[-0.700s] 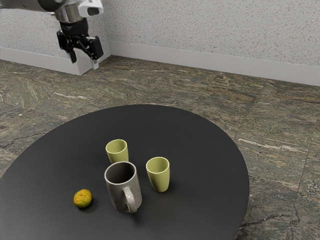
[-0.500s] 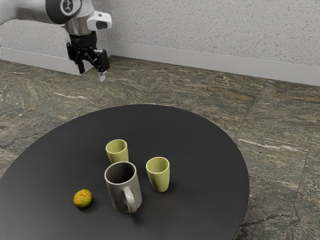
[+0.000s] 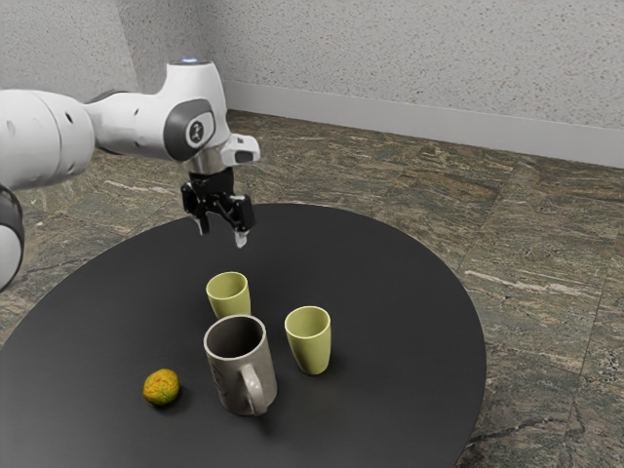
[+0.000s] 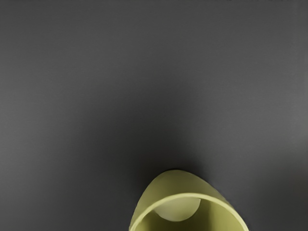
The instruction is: Place the left cup onto the right cup
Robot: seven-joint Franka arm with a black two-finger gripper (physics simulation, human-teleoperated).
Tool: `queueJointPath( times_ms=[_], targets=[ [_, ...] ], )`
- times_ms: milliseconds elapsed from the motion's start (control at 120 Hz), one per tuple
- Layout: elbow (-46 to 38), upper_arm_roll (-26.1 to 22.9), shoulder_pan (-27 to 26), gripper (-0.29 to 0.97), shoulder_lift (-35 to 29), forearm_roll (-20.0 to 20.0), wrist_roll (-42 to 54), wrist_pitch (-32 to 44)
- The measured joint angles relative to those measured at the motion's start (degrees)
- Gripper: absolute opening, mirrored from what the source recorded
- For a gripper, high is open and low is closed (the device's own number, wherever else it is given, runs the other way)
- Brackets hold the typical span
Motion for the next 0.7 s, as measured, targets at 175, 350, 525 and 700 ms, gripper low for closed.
queueJointPath(
  times_ms=[175, 350, 525, 700],
  targets=[
    [-3.6, -1.9, -2.3, 0.66, -1.4, -0.7, -4.2, 3.1],
    [-11.7, -3.2, -4.2, 0.66, -6.0, -0.8, -8.7, 5.3],
    [-15.3, -3.3, -3.6, 0.66, -5.9, -0.4, -12.0, 8.8],
    [-15.7, -3.3, -3.1, 0.66, -4.9, -0.2, -14.4, 11.7]
  ],
)
